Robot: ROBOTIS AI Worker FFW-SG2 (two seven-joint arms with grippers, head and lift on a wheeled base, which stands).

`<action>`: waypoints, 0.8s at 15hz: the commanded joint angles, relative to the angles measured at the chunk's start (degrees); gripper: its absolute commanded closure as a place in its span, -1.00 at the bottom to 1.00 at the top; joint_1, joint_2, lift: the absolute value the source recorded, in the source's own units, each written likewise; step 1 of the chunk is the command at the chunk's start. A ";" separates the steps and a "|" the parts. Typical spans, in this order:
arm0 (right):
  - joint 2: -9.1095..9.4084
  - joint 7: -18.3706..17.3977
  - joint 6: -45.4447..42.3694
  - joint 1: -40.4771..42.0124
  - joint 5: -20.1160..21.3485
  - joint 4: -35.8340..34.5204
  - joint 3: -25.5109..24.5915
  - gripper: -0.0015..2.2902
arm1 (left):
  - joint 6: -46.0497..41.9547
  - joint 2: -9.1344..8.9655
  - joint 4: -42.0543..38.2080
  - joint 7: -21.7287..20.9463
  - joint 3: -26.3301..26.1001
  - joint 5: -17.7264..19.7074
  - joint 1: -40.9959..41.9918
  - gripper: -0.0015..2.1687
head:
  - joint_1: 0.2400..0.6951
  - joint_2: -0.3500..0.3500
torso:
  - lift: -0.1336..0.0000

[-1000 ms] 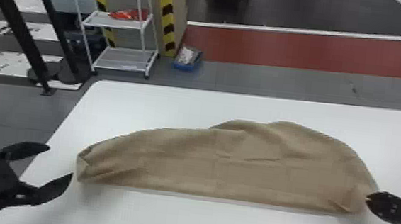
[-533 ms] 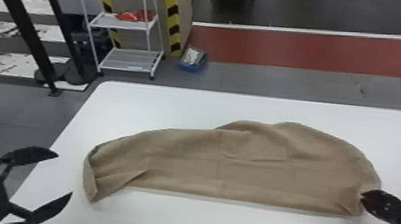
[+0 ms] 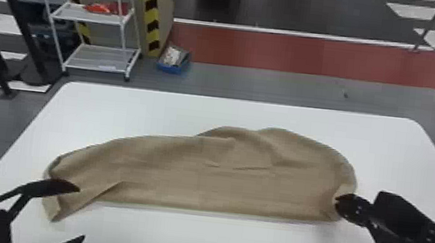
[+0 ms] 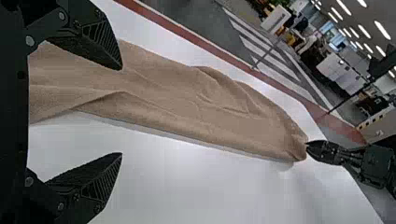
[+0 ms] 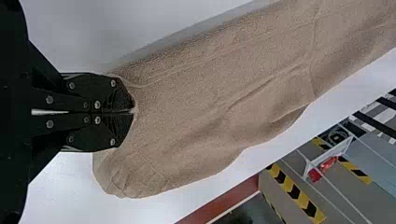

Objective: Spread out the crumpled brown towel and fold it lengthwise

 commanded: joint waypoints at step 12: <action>0.02 -0.03 -0.62 0.36 0.82 -0.28 -0.40 0.97 | 30.61 1.87 10.15 14.17 -9.16 -10.54 -12.84 -0.61 | 1.00 0.22 | -0.84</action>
